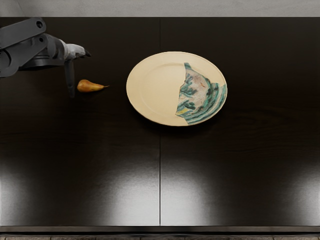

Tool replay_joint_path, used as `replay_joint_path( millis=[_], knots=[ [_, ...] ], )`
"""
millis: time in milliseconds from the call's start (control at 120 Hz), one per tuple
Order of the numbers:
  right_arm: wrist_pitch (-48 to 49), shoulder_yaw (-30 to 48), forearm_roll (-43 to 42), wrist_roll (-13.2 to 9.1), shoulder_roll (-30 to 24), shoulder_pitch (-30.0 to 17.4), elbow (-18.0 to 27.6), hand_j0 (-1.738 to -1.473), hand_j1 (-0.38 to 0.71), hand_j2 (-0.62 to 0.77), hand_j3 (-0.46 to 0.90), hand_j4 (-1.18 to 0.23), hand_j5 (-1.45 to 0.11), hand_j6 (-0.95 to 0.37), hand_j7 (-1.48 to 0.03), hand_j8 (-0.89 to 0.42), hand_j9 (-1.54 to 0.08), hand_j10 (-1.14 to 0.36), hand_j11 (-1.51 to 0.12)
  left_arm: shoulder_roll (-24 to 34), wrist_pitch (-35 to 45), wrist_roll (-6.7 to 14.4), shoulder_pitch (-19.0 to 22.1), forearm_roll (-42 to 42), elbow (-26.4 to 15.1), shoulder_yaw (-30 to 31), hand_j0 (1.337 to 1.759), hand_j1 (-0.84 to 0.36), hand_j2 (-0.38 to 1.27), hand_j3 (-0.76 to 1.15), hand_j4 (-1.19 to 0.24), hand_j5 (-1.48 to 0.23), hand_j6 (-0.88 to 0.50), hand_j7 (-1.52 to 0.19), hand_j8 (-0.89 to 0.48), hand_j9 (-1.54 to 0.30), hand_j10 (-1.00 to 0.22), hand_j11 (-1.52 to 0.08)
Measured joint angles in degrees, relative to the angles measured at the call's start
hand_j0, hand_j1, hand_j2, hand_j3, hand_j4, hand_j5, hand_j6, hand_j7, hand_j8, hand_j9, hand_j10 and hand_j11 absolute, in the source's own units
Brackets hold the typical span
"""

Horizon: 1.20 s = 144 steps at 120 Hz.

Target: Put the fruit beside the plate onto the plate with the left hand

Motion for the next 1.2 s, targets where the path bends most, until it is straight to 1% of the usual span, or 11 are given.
replay_joint_path(
  millis=[125,158,300,367,425,533,658,767,1075,1200],
  knots=[
    [0.0,0.0,0.0,0.0,0.0,0.0,0.0,-1.658,-0.35,0.0,0.0,0.0,0.0,0.0,0.0,0.0,0.0,0.0,0.0,-1.4,2.1,-0.5,0.4,0.2,1.2,0.5,1.658,0.32,0.01,0.0,-0.03,-0.03,-0.03,-0.03,-0.03,-0.03,-0.02,-0.03],
    [0.0,0.0,0.0,0.0,0.0,0.0,0.0,-1.658,-0.35,0.0,0.0,0.0,0.0,0.0,0.0,0.0,0.0,0.0,0.0,-1.6,2.5,-0.5,1.3,0.3,1.6,0.6,1.658,0.32,0.01,0.0,-0.03,-0.03,-0.03,-0.03,-0.03,-0.03,-0.03,-0.03],
    [0.0,0.0,0.0,0.0,0.0,0.0,0.0,-1.658,-0.35,0.0,0.0,0.0,0.0,0.0,0.0,0.0,0.0,0.0,0.0,-2.9,3.3,-0.8,2.7,0.3,4.0,0.9,1.658,0.29,0.01,0.0,-0.05,-0.07,-0.05,-0.07,-0.05,-0.07,-0.05,-0.07],
    [0.0,0.0,0.0,0.0,0.0,0.0,0.0,-1.658,-0.35,0.0,0.0,0.0,0.0,0.0,0.0,0.0,0.0,0.0,0.0,-3.0,3.4,-1.6,3.4,0.3,4.9,1.0,1.658,0.26,0.02,0.0,-0.08,-0.1,-0.08,-0.1,-0.08,-0.1,-0.08,-0.1],
    [0.0,0.0,0.0,0.0,0.0,0.0,0.0,-1.658,-0.35,0.0,0.0,0.0,0.0,0.0,0.0,0.0,0.0,0.0,0.0,-3.0,3.5,-2.6,3.5,0.3,5.5,1.0,1.658,0.2,0.03,0.0,-0.12,-0.16,-0.12,-0.16,-0.12,-0.16,-0.12,-0.16],
    [0.0,0.0,0.0,0.0,0.0,0.0,0.0,-1.658,-0.35,0.0,0.0,0.0,0.0,0.0,0.0,0.0,0.0,0.0,0.0,-4.2,3.7,-4.1,3.5,0.3,7.0,1.0,1.658,0.14,0.04,0.0,-0.18,-0.23,-0.18,-0.23,-0.18,-0.23,-0.18,-0.23],
    [0.0,0.0,0.0,0.0,0.0,0.0,0.0,-1.658,-0.35,0.0,0.0,0.0,0.0,0.0,0.0,0.0,0.0,0.0,0.0,-6.3,5.4,-5.5,4.7,0.4,9.2,1.0,1.658,0.1,0.04,0.0,-0.21,-0.27,-0.21,-0.27,-0.21,-0.27,-0.21,-0.27],
    [0.0,0.0,0.0,0.0,0.0,0.0,0.0,-1.658,-0.35,0.0,0.0,0.0,0.0,0.0,0.0,0.0,0.0,0.0,0.0,-6.9,6.9,-6.7,5.1,0.4,11.0,1.0,1.658,0.08,0.05,0.0,-0.23,-0.29,-0.23,-0.29,-0.23,-0.29,-0.23,-0.29],
    [0.0,0.0,0.0,0.0,0.0,0.0,0.0,-1.658,-0.35,0.0,0.0,0.0,0.0,0.0,0.0,0.0,0.0,0.0,0.0,-7.0,10.1,-8.9,6.4,0.4,12.0,1.0,1.658,0.05,0.05,0.0,-0.25,-0.32,-0.25,-0.32,-0.25,-0.32,-0.25,-0.32],
    [0.0,0.0,0.0,0.0,0.0,0.0,0.0,-1.658,-0.35,0.0,0.0,0.0,0.0,0.0,0.0,0.0,0.0,0.0,0.0,-7.6,10.6,-9.3,6.9,0.4,12.0,1.1,1.658,0.04,0.05,0.0,-0.26,-0.33,-0.26,-0.33,-0.26,-0.33,-0.26,-0.33]
  ],
)
